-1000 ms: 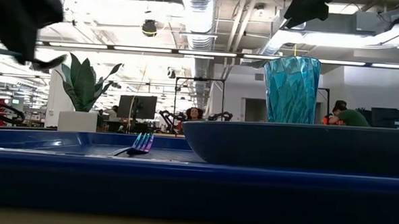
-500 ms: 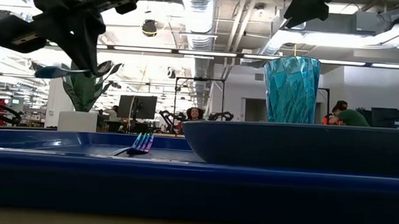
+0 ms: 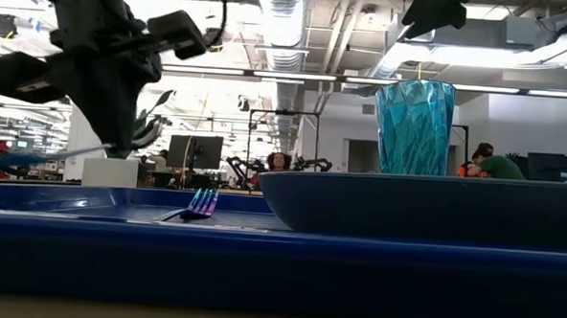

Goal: Pick and place plate/cup/fork/spoon on tray
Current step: Put the blue spoon on the blue tray to the left side of the blue fork

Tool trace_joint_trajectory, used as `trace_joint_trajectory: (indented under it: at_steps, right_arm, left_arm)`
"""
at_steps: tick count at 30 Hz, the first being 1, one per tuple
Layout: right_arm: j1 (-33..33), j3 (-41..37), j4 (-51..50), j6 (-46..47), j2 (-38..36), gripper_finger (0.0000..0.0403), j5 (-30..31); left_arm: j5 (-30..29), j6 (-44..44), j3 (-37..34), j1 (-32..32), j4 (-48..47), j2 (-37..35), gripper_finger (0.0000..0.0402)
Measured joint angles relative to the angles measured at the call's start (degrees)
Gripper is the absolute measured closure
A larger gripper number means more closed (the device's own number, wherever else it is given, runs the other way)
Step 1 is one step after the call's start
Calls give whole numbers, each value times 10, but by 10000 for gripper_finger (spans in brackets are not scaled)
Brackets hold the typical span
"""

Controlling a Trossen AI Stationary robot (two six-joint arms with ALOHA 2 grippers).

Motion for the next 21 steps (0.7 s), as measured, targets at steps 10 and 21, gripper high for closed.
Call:
trace_joint_trajectory:
  at_steps: [10, 21]
  right_arm:
    - [0, 0, 5, 0, 0, 189, 0]
    - [0, 0, 9, -2, 0, 189, 0]
  left_arm:
    - [17, 35, 87, 6, -53, 99, 401]
    - [43, 19, 97, 10, -45, 128, 401]
